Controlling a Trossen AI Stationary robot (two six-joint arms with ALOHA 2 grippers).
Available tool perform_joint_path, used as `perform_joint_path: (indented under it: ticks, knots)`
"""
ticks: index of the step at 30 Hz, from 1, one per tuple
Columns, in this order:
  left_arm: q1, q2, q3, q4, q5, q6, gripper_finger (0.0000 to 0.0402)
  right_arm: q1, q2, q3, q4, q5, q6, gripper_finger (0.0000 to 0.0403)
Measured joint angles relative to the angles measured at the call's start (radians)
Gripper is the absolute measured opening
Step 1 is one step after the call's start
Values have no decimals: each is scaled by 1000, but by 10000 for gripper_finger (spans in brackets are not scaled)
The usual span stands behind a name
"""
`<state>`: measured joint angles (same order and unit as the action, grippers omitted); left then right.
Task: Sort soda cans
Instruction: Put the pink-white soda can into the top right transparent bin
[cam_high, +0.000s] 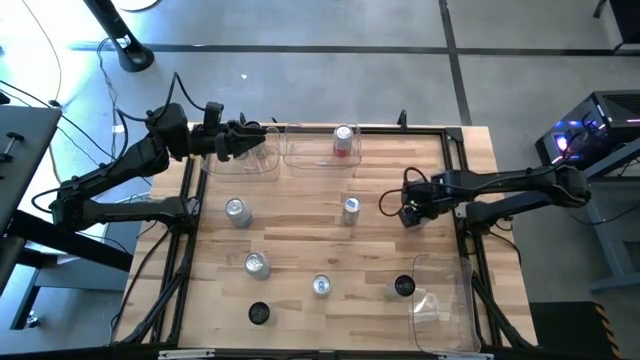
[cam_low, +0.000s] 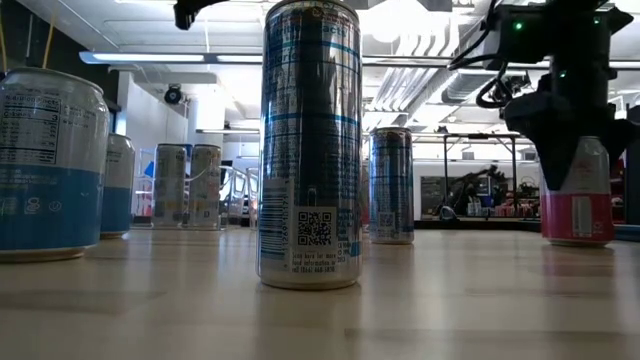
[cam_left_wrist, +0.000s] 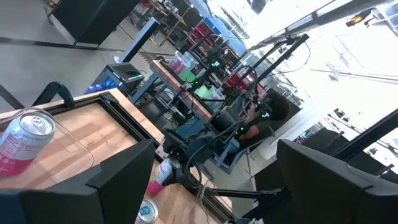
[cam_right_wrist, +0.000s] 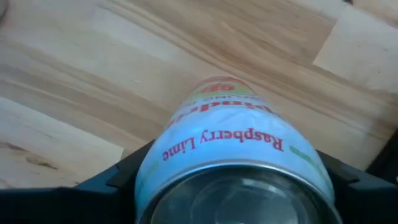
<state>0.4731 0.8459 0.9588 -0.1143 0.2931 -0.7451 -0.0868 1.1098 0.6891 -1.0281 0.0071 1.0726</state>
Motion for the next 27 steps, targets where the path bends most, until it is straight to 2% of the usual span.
perform_joint_path:
  ticks: [4, 6, 11, 15, 19, 23, 27]
  knots:
    - [0, 0, 0, 0, -3, -4, 333, -5, 5, 53, -47, 3, -50, 272]
    - [0, 0, 0, 0, -3, -4, 333, -20, 2, 135, -54, 43, -118, 272]
    - [2, 0, 0, 0, -36, -4, 333, -93, 6, 393, -41, 221, -354, 272]
    - [14, 0, 0, 0, -38, -4, 333, -173, 58, 571, 52, 257, -513, 272]
    - [20, 0, 0, 0, -38, -4, 333, -248, 204, 702, 105, 252, -676, 272]
    - [20, 0, 0, 0, -38, -4, 333, -314, 413, 822, 105, 146, -798, 272]
    - [20, 0, 0, -1, -38, -10, 333, -357, 605, 951, 96, 117, -915, 272]
